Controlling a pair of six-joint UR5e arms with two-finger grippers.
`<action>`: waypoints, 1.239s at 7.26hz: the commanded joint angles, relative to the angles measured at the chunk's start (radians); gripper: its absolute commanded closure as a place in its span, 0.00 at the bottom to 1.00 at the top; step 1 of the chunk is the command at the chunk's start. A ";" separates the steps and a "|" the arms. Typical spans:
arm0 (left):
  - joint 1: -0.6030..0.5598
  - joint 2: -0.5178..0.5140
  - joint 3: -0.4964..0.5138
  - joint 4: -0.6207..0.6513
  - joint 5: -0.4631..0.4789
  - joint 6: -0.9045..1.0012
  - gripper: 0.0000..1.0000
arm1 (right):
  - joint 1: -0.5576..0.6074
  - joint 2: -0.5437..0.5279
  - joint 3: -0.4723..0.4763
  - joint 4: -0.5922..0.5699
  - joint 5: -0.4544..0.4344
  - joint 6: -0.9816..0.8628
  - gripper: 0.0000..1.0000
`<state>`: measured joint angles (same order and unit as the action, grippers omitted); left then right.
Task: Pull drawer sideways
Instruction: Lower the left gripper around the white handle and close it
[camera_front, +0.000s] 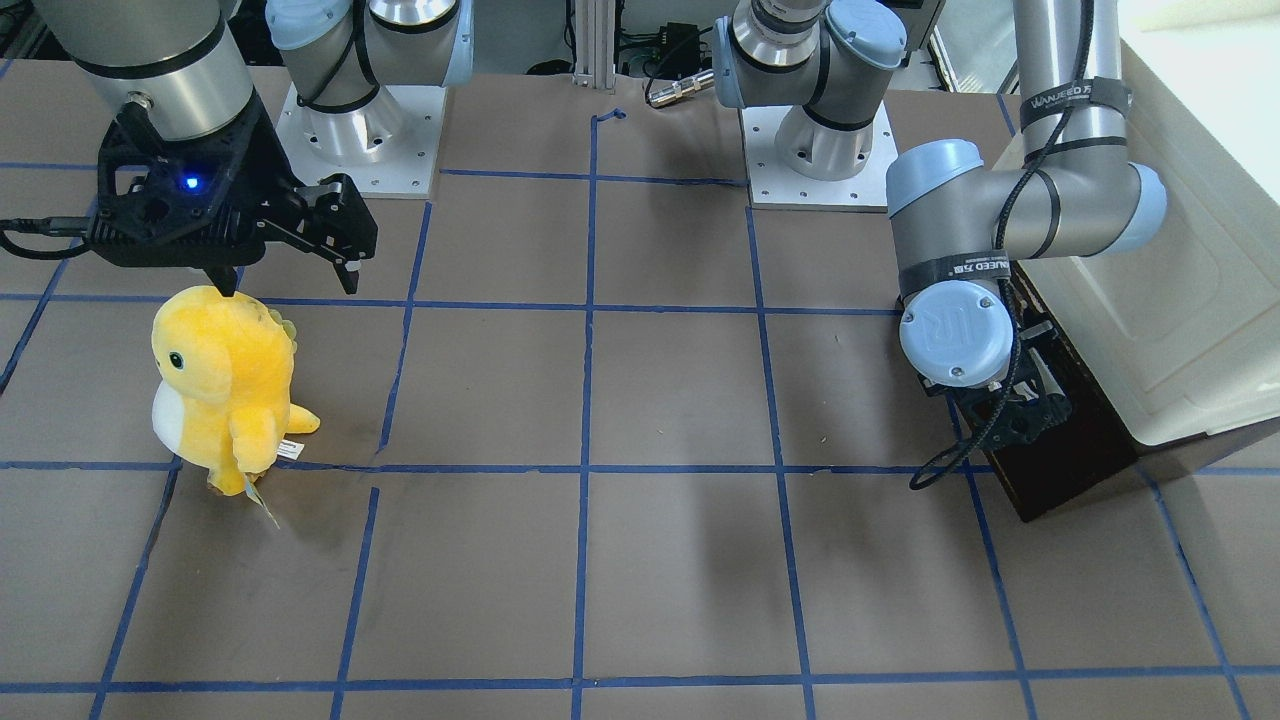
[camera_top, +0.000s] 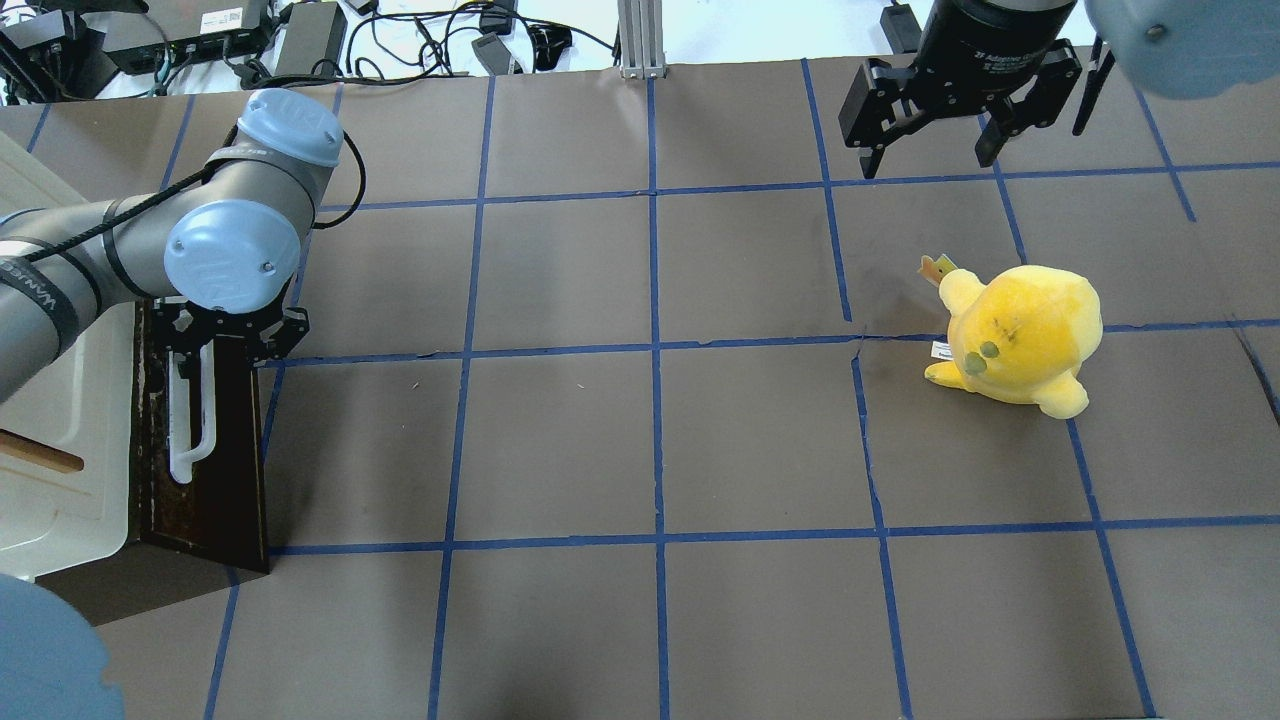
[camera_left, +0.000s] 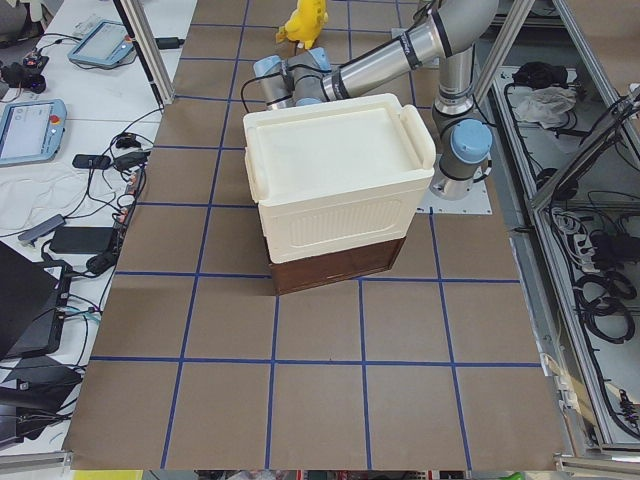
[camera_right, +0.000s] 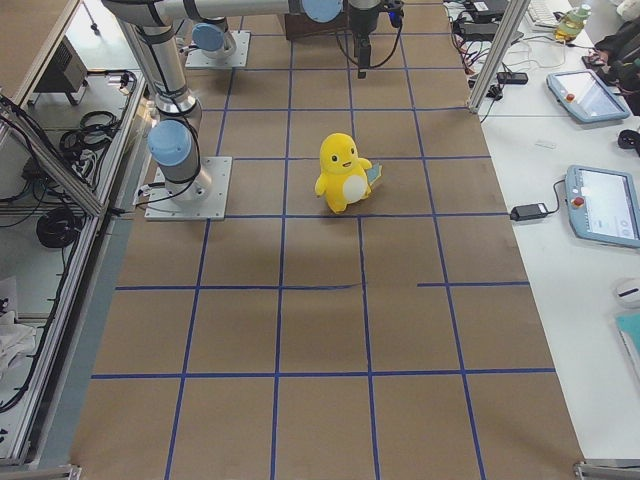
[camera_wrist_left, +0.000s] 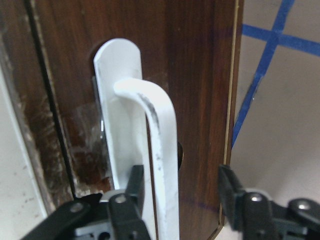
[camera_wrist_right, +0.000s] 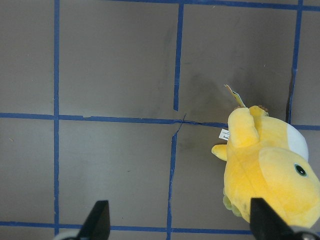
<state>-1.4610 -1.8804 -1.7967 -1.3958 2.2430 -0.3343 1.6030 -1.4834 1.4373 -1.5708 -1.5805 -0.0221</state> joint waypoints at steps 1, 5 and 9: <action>0.002 0.000 0.003 0.006 -0.017 -0.003 0.58 | 0.000 0.000 0.000 0.000 0.001 0.001 0.00; 0.002 0.003 0.011 0.000 -0.022 0.011 1.00 | 0.000 0.000 0.000 0.000 -0.001 0.001 0.00; 0.002 0.003 0.013 -0.005 -0.022 0.011 1.00 | 0.000 0.000 0.000 0.000 -0.001 0.001 0.00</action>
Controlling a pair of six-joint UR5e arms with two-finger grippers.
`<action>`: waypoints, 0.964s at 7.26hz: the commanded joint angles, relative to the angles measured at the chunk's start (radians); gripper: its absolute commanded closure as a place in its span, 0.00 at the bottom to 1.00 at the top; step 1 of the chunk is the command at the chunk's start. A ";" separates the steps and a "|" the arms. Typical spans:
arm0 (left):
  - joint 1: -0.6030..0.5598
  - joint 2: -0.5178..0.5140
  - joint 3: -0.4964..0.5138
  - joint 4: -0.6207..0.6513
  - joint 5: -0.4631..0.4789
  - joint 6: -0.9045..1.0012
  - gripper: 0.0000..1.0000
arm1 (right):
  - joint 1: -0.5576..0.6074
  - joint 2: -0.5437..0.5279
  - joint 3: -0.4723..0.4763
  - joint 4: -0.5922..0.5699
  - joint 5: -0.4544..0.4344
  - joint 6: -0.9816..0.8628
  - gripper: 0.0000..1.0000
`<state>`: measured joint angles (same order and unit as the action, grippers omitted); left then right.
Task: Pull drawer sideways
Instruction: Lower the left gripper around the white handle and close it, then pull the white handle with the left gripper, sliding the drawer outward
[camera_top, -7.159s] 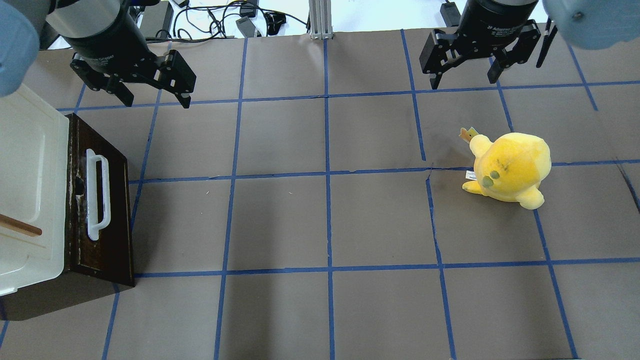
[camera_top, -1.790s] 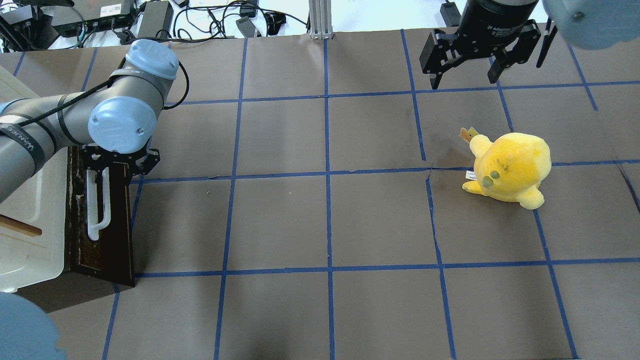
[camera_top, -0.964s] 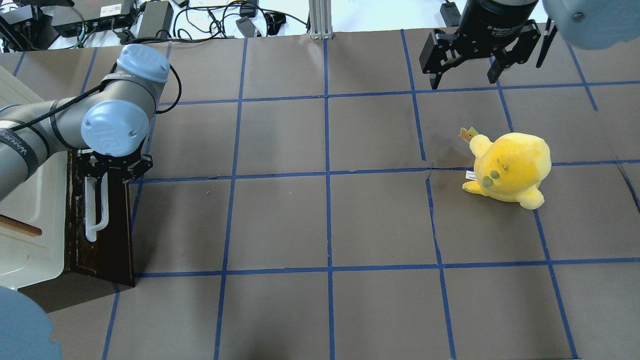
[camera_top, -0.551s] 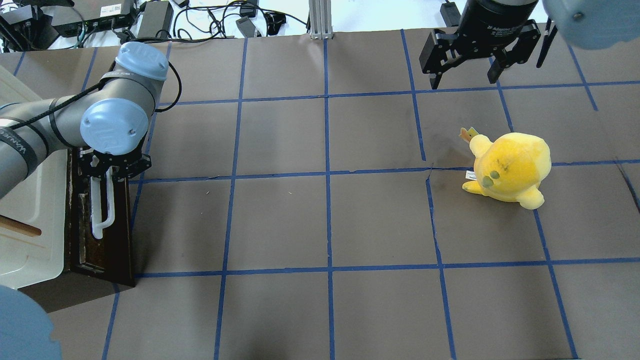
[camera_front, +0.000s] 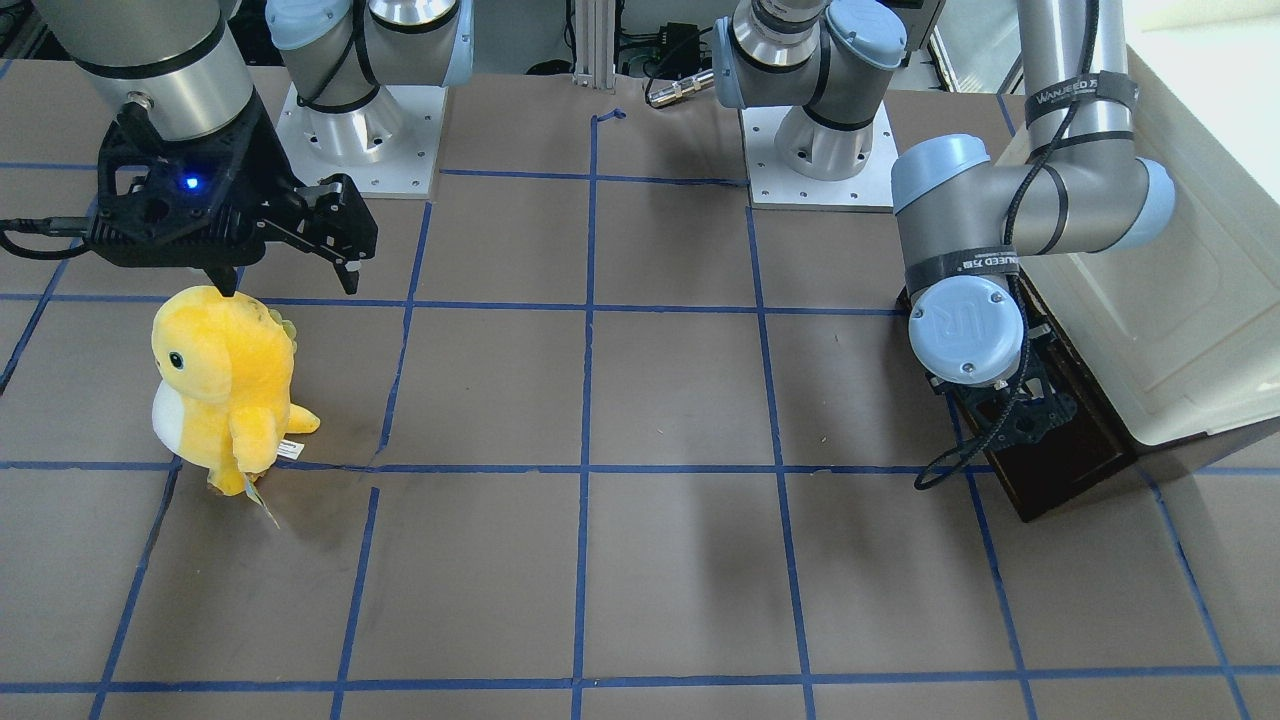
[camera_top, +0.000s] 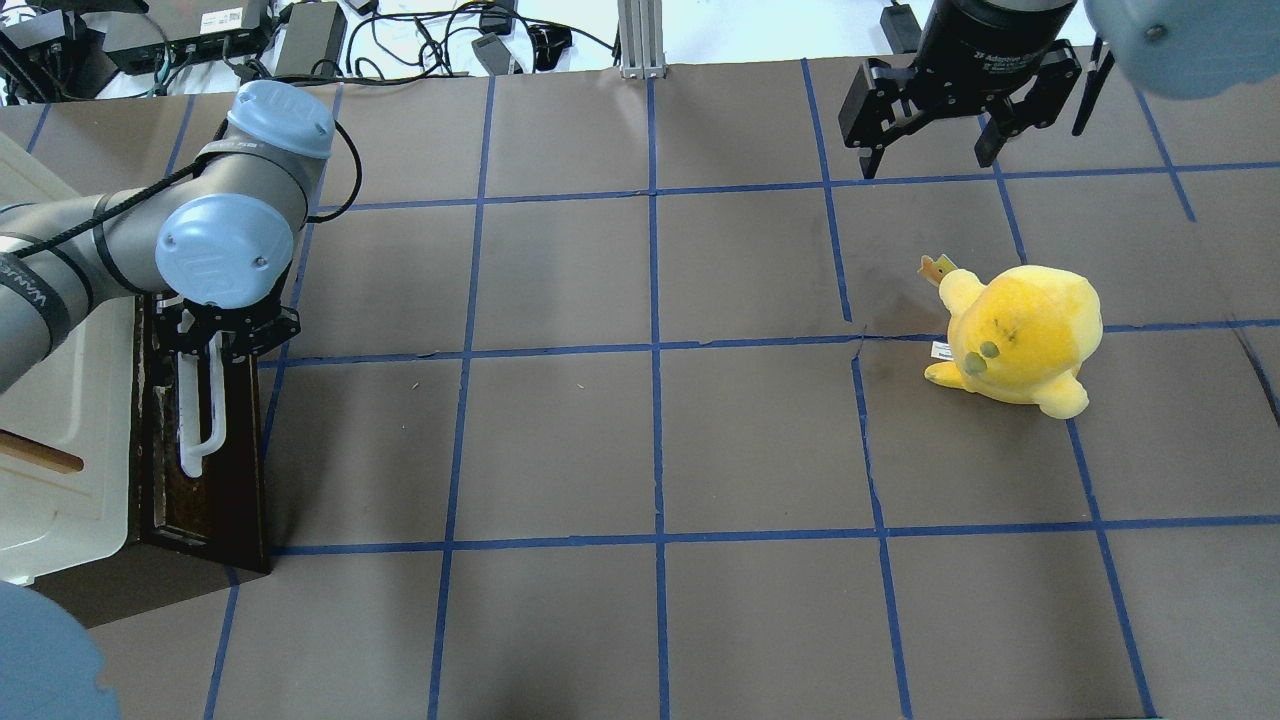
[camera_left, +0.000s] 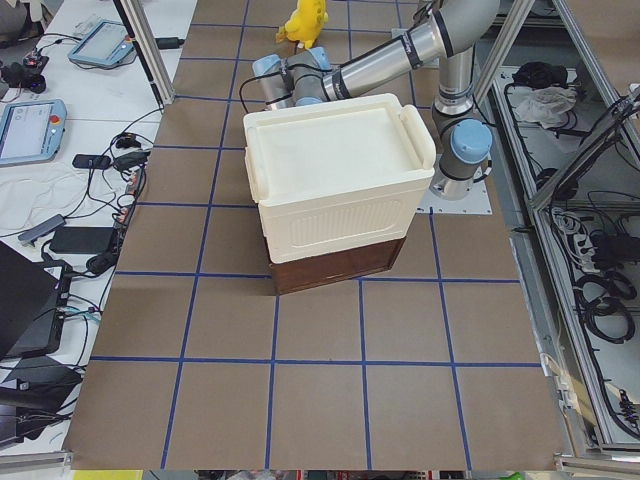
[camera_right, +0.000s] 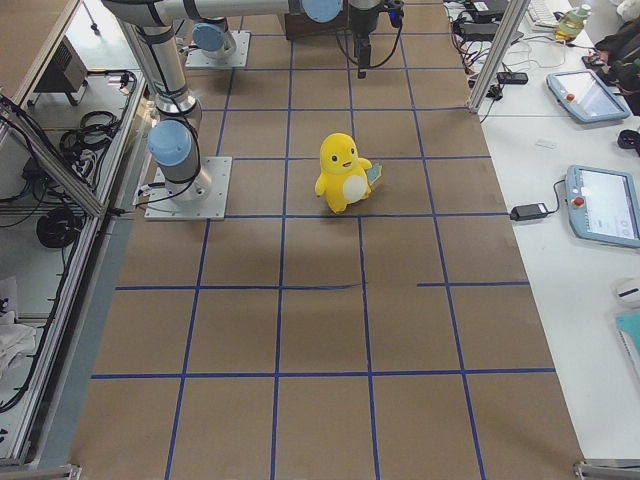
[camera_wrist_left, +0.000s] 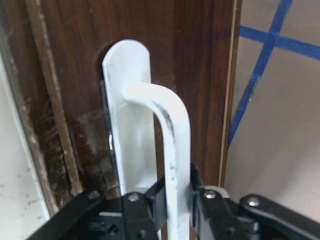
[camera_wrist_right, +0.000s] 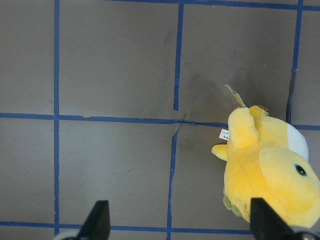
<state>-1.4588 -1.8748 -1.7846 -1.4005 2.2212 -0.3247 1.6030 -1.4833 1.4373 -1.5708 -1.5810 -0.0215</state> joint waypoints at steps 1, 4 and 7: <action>-0.003 -0.006 0.001 0.000 0.000 0.000 1.00 | 0.000 0.000 0.000 0.000 0.001 -0.002 0.00; -0.008 -0.010 0.005 0.000 0.000 -0.001 1.00 | 0.000 0.000 0.000 0.000 0.001 0.000 0.00; -0.012 -0.017 0.022 -0.009 0.002 -0.002 1.00 | 0.000 0.000 0.000 0.000 0.000 0.000 0.00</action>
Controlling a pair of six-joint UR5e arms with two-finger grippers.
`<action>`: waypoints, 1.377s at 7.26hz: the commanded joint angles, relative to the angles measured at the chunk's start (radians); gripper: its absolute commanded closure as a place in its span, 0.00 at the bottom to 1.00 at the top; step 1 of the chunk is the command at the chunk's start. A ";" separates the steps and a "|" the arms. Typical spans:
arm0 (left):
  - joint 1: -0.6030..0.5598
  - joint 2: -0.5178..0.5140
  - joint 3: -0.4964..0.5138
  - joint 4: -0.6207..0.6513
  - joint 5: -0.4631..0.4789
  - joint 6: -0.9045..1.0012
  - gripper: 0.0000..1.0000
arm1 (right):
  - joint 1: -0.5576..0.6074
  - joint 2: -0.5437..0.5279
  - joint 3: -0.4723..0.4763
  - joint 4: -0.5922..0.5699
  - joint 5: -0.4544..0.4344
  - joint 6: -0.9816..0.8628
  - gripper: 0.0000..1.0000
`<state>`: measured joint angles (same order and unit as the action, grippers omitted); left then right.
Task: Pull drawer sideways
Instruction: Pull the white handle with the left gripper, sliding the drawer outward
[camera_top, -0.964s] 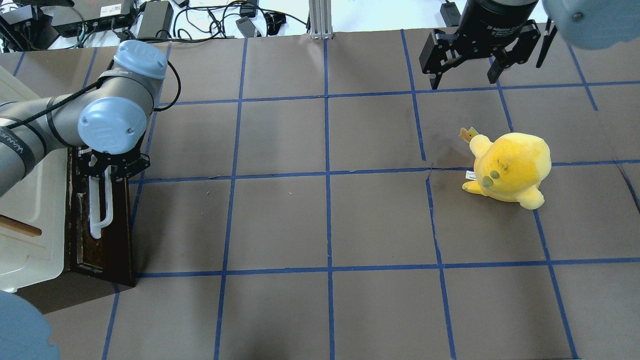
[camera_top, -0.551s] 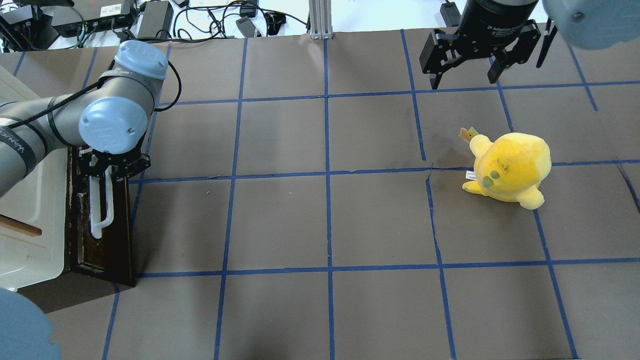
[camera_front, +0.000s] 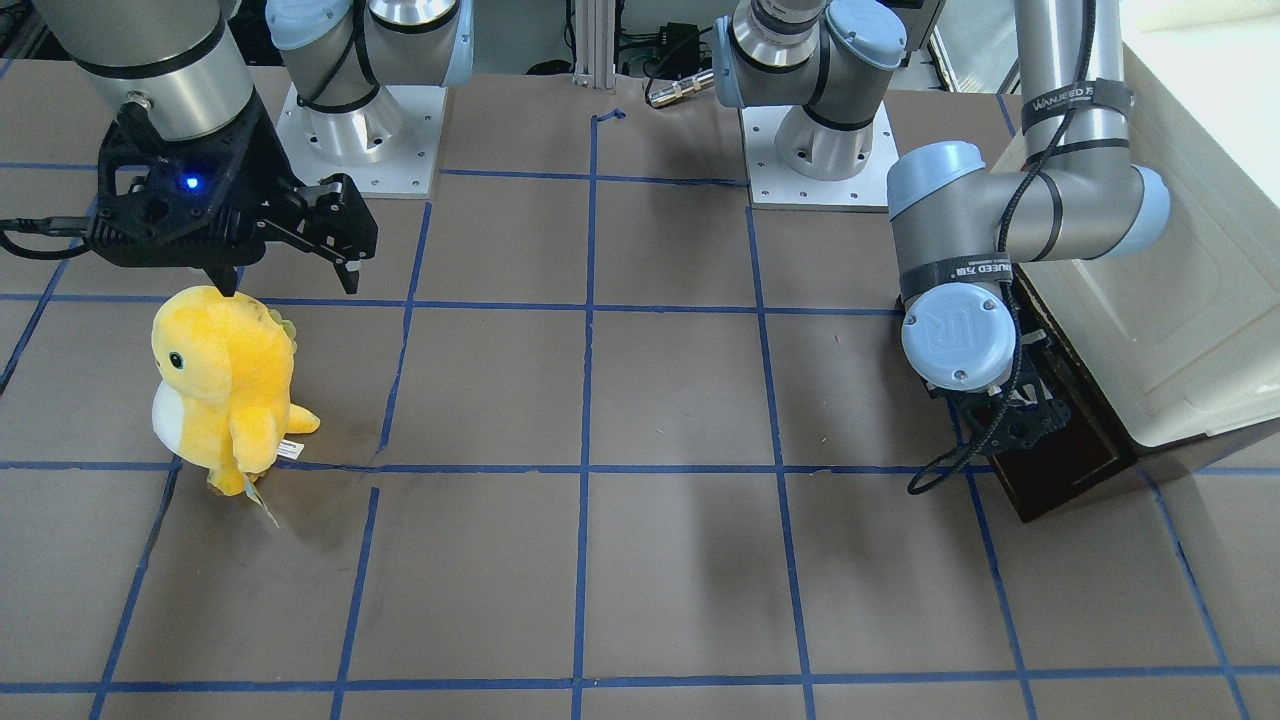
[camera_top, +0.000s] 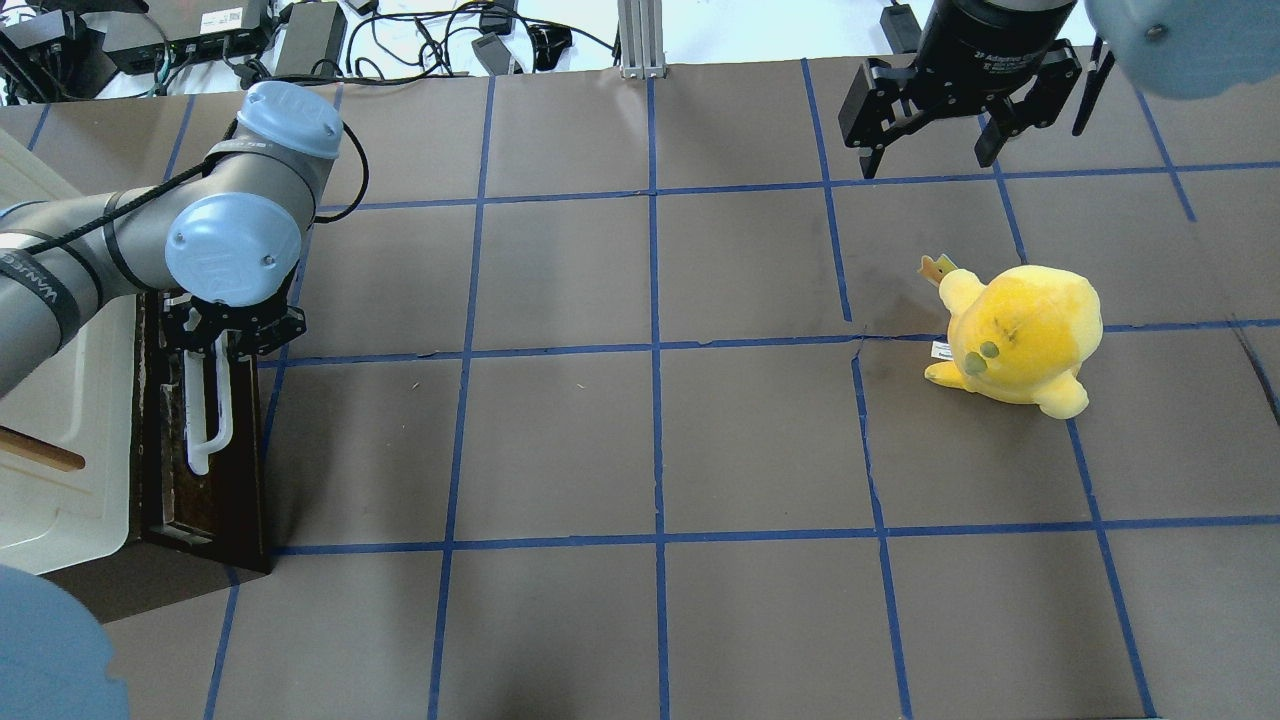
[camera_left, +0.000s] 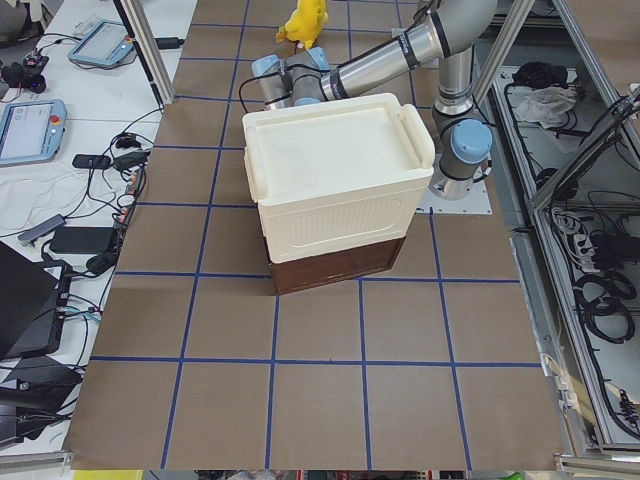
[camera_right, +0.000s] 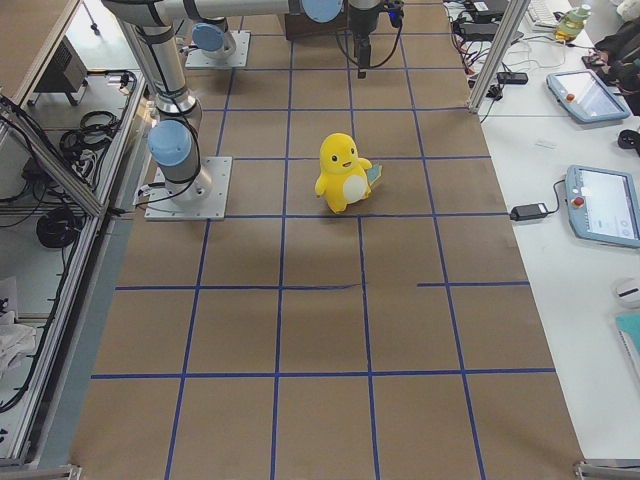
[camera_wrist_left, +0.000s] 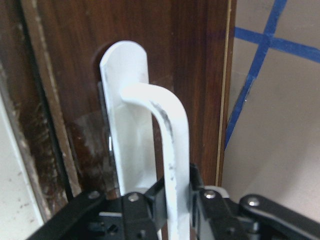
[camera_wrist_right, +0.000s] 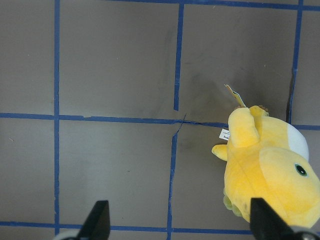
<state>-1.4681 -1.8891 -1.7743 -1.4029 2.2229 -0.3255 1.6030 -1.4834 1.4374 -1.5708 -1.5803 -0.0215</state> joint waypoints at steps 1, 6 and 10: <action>-0.011 -0.002 0.015 -0.011 0.000 -0.004 1.00 | 0.000 0.000 0.000 0.000 0.000 0.000 0.00; -0.017 0.001 0.015 -0.013 0.011 -0.004 0.75 | 0.000 0.000 0.000 0.000 0.000 0.000 0.00; -0.017 0.007 0.015 -0.013 0.012 0.002 0.82 | 0.000 0.000 0.000 0.000 0.000 0.000 0.00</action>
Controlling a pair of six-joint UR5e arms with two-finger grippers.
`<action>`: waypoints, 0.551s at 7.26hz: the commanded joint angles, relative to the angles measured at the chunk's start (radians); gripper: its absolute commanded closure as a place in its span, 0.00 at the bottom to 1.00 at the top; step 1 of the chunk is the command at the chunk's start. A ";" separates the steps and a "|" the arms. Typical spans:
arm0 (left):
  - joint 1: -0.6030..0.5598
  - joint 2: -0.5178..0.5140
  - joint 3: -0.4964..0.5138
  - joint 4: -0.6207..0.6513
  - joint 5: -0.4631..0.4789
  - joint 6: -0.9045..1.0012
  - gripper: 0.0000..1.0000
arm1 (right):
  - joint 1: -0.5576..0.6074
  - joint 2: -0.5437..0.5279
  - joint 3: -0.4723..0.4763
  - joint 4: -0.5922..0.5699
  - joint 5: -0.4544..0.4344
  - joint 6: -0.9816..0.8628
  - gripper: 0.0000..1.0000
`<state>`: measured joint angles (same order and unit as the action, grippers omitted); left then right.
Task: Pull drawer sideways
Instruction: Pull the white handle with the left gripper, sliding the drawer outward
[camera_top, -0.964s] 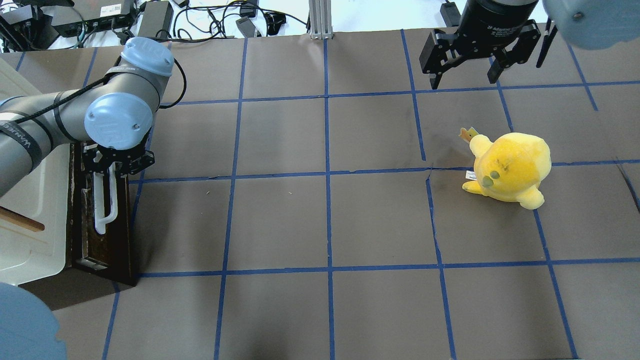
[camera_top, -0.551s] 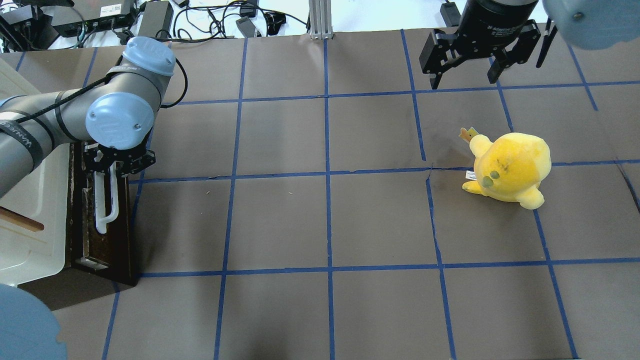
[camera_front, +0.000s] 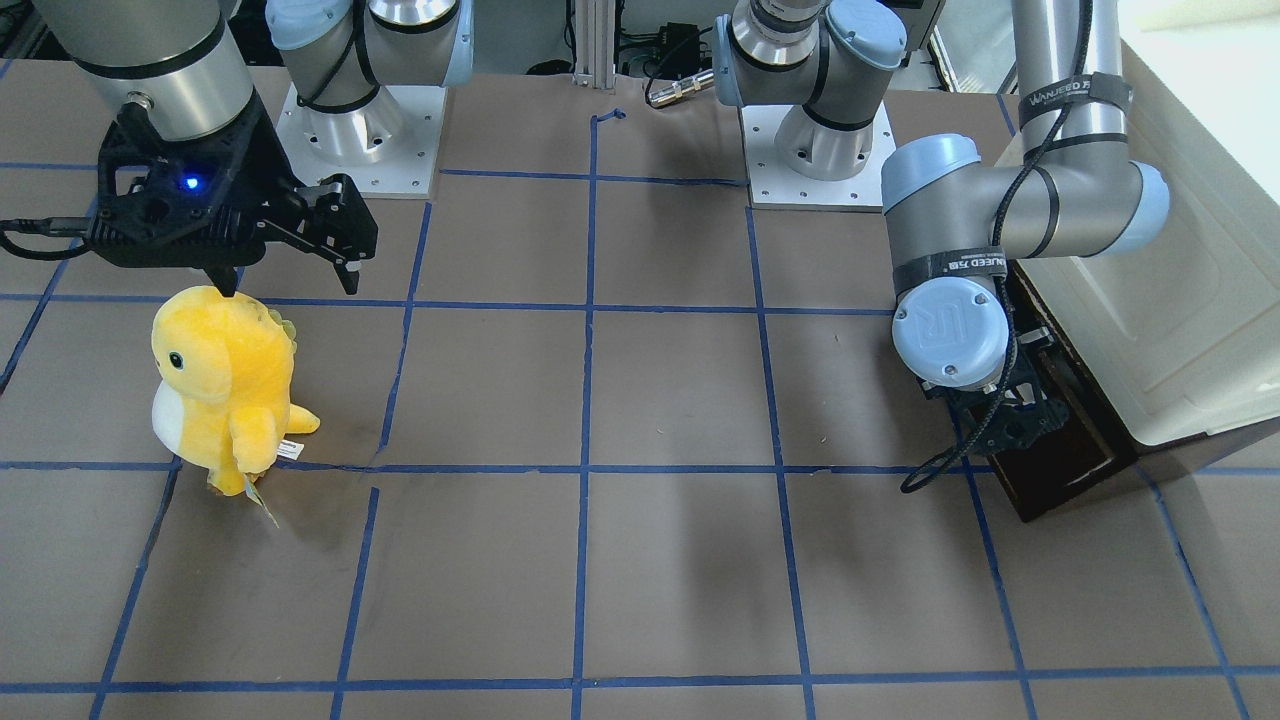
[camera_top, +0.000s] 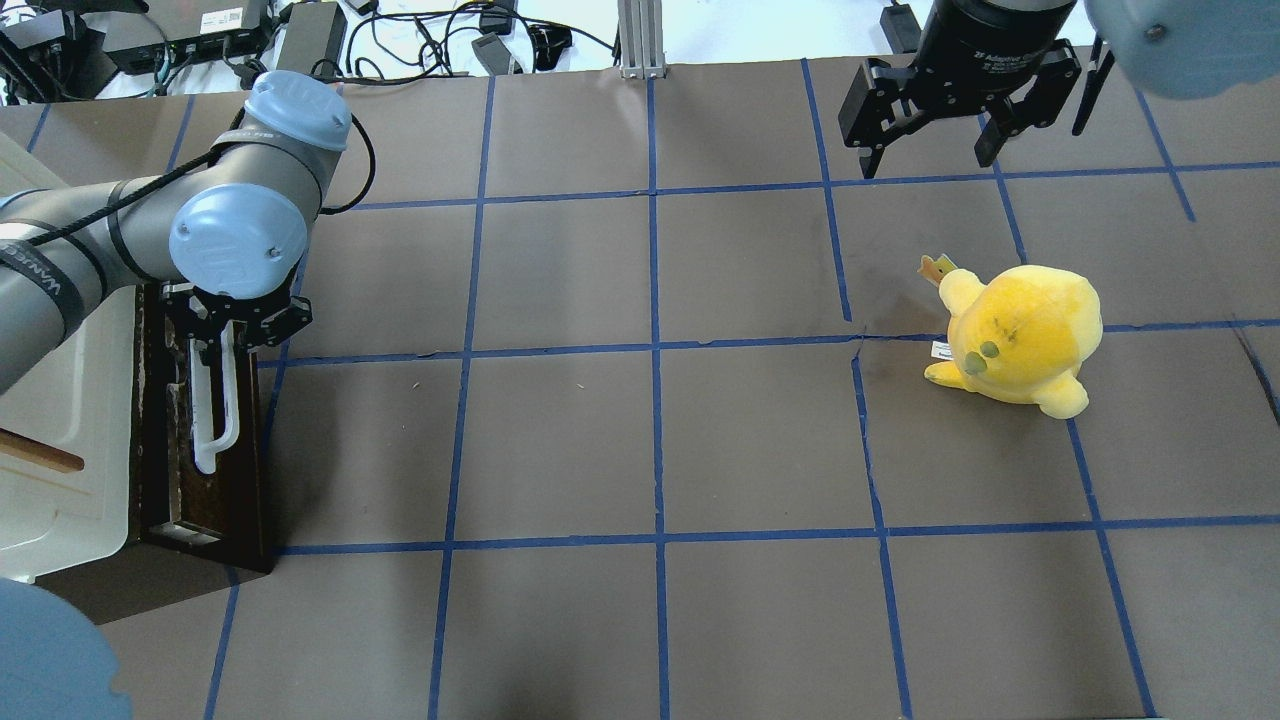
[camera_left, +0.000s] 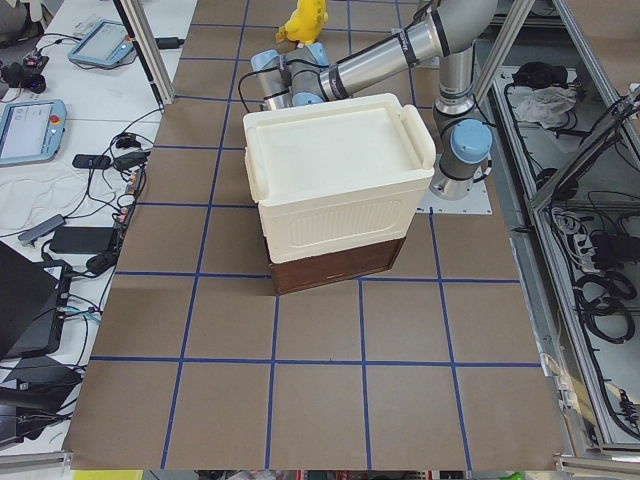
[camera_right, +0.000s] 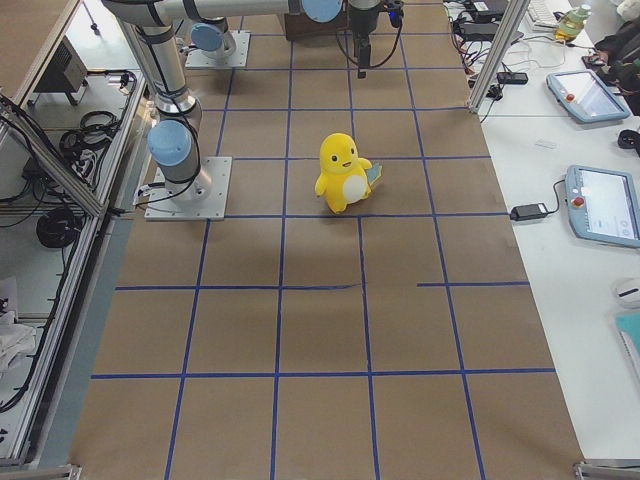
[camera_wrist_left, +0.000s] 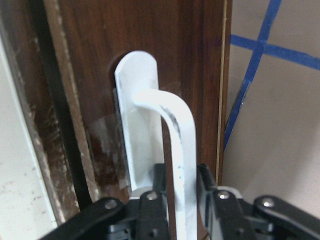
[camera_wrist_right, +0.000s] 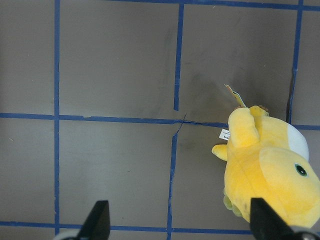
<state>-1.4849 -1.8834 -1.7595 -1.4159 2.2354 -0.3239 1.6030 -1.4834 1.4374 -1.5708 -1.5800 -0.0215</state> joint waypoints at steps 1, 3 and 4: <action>0.000 0.003 0.000 0.002 -0.011 0.000 0.97 | 0.000 0.000 0.000 0.000 0.000 0.000 0.00; 0.000 0.001 0.000 0.000 -0.011 0.002 1.00 | 0.000 0.000 0.000 0.000 -0.002 0.000 0.00; 0.000 0.000 0.000 0.000 -0.013 0.000 1.00 | 0.000 0.000 0.000 0.000 0.000 0.000 0.00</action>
<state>-1.4849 -1.8824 -1.7595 -1.4154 2.2244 -0.3230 1.6030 -1.4834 1.4374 -1.5708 -1.5806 -0.0215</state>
